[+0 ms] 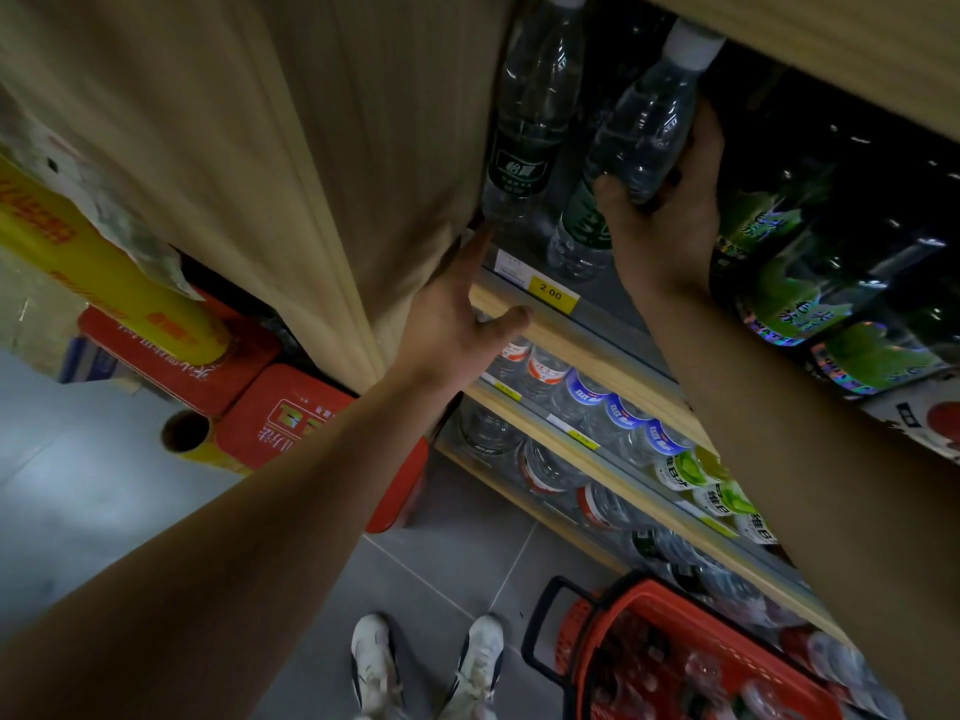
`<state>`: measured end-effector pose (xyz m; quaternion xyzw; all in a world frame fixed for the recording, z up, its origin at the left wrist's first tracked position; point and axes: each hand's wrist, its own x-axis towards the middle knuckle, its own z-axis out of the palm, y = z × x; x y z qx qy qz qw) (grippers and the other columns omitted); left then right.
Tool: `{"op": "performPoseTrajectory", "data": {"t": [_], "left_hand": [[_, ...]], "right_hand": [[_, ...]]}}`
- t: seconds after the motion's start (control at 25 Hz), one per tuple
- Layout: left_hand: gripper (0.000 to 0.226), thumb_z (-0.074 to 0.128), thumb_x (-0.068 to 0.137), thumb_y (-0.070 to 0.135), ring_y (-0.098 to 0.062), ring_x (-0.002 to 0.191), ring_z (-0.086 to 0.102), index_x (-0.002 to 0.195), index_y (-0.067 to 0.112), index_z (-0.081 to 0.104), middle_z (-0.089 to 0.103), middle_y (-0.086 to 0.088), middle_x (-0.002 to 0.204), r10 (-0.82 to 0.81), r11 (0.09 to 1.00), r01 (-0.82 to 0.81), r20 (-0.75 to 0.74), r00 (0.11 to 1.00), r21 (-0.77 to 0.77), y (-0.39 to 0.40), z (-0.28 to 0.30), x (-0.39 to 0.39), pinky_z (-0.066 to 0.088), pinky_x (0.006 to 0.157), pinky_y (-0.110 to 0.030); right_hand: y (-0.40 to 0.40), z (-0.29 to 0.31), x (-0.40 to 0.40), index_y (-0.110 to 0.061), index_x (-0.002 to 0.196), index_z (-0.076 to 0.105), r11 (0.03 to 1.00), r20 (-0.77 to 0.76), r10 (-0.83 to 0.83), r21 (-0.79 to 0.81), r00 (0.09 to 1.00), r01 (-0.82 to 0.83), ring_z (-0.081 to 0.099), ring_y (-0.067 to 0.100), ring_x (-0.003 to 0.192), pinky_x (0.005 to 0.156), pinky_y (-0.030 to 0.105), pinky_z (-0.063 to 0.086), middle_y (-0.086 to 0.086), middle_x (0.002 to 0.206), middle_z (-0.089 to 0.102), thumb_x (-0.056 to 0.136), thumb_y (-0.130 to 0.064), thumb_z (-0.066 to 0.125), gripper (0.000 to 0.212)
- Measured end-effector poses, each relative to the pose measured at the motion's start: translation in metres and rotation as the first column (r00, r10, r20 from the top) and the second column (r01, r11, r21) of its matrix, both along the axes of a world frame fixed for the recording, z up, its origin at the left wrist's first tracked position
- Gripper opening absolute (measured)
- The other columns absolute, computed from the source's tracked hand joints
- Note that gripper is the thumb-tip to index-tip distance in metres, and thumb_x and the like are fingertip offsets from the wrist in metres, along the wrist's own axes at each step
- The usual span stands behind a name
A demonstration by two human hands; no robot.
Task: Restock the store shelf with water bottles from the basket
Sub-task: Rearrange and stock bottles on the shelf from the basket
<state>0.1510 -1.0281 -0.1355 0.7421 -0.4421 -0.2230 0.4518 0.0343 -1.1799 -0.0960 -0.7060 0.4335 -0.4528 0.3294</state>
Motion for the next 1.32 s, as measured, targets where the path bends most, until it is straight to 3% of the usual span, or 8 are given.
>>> {"op": "performPoseTrajectory", "data": {"t": [0.12, 0.24, 0.48, 0.76, 0.96, 1.04, 1.12, 1.32], "left_hand": [[0.086, 0.078, 0.081, 0.026, 0.005, 0.116, 0.054, 0.153, 0.023, 0.032, 0.042, 0.002, 0.153, 0.006, 1.0, -0.006, 0.036, 0.999, -0.003, 0.001, -0.002, 0.003, 0.026, 0.087, 0.008], [0.086, 0.079, 0.08, 0.026, -0.009, 0.141, 0.036, 0.153, 0.023, 0.032, 0.04, 0.001, 0.154, -0.003, 1.0, 0.004, 0.051, 0.999, -0.014, -0.001, -0.006, 0.006, 0.025, 0.097, 0.0], [0.086, 0.078, 0.081, 0.029, -0.008, 0.138, 0.04, 0.153, 0.024, 0.032, 0.043, 0.002, 0.152, 0.01, 1.0, -0.009, 0.062, 0.998, -0.018, -0.015, -0.013, 0.008, 0.031, 0.1, -0.01], [0.083, 0.079, 0.08, 0.029, -0.008, 0.131, 0.046, 0.151, 0.023, 0.036, 0.049, 0.003, 0.148, 0.044, 0.997, -0.04, 0.058, 0.997, -0.066, -0.023, -0.014, 0.013, 0.032, 0.094, -0.008], [0.08, 0.078, 0.079, 0.028, 0.004, 0.12, 0.045, 0.149, 0.02, 0.041, 0.045, 0.016, 0.136, 0.034, 0.989, -0.024, 0.063, 0.997, -0.147, -0.019, -0.011, 0.02, 0.043, 0.099, -0.018], [0.081, 0.075, 0.076, 0.037, -0.008, 0.128, 0.048, 0.149, 0.02, 0.042, 0.048, 0.006, 0.143, 0.024, 0.987, -0.008, 0.104, 0.994, -0.158, -0.017, -0.017, 0.024, 0.046, 0.105, -0.031], [0.083, 0.069, 0.073, 0.047, -0.018, 0.132, 0.049, 0.147, 0.02, 0.044, 0.049, -0.001, 0.145, 0.033, 0.989, -0.011, 0.149, 0.988, -0.149, -0.017, -0.022, 0.027, 0.046, 0.106, -0.038], [0.087, 0.063, 0.069, 0.055, -0.019, 0.138, 0.042, 0.146, 0.019, 0.045, 0.048, -0.004, 0.146, 0.05, 0.991, -0.028, 0.163, 0.985, -0.133, -0.019, -0.028, 0.027, 0.038, 0.112, -0.035]], "right_hand": [[-0.001, -0.009, -0.001, -0.036, 0.14, 0.033, 0.996, -0.101, -0.013, 0.089, 0.995, 0.022, 0.058, 0.009, 0.118, 0.101, 0.028, 0.047, -0.007, 0.137, 0.057, 0.066, -0.039, 0.079, 0.087], [-0.006, -0.022, -0.003, -0.02, 0.129, 0.047, 0.989, -0.3, -0.014, 0.133, 0.954, 0.057, 0.062, 0.021, 0.11, 0.08, 0.02, 0.042, 0.0, 0.122, 0.066, 0.076, -0.03, 0.075, 0.061], [-0.037, -0.024, 0.026, -0.017, 0.139, 0.043, 0.989, -0.354, -0.091, 0.074, 0.931, 0.125, 0.06, 0.025, 0.116, 0.079, 0.018, 0.038, 0.005, 0.13, 0.063, 0.084, -0.031, 0.071, 0.063], [-0.04, -0.031, 0.043, -0.022, 0.147, 0.033, 0.976, -0.178, -0.081, 0.184, 0.981, 0.114, 0.053, 0.022, 0.125, 0.097, 0.03, 0.046, 0.002, 0.139, 0.055, 0.073, -0.043, 0.08, 0.09], [-0.033, -0.039, 0.047, -0.019, 0.151, 0.025, 0.971, -0.12, 0.056, 0.239, 0.991, -0.026, 0.046, 0.012, 0.128, 0.106, 0.028, 0.038, 0.0, 0.145, 0.048, 0.063, -0.038, 0.086, 0.108], [-0.034, -0.041, 0.059, -0.021, 0.154, 0.016, 0.975, -0.149, 0.051, 0.223, 0.988, -0.017, 0.041, 0.018, 0.137, 0.113, 0.037, 0.036, 0.002, 0.151, 0.041, 0.057, -0.048, 0.086, 0.123], [-0.035, -0.043, 0.067, -0.02, 0.156, 0.005, 0.97, -0.157, 0.06, 0.24, 0.986, -0.021, 0.035, 0.023, 0.142, 0.115, 0.041, 0.034, 0.006, 0.156, 0.033, 0.06, -0.038, 0.09, 0.129], [-0.049, -0.049, 0.077, -0.022, 0.154, -0.013, 0.946, -0.13, 0.149, 0.308, 0.98, -0.104, 0.03, 0.022, 0.144, 0.116, 0.041, 0.032, 0.006, 0.158, 0.029, 0.057, -0.028, 0.094, 0.145]]}}
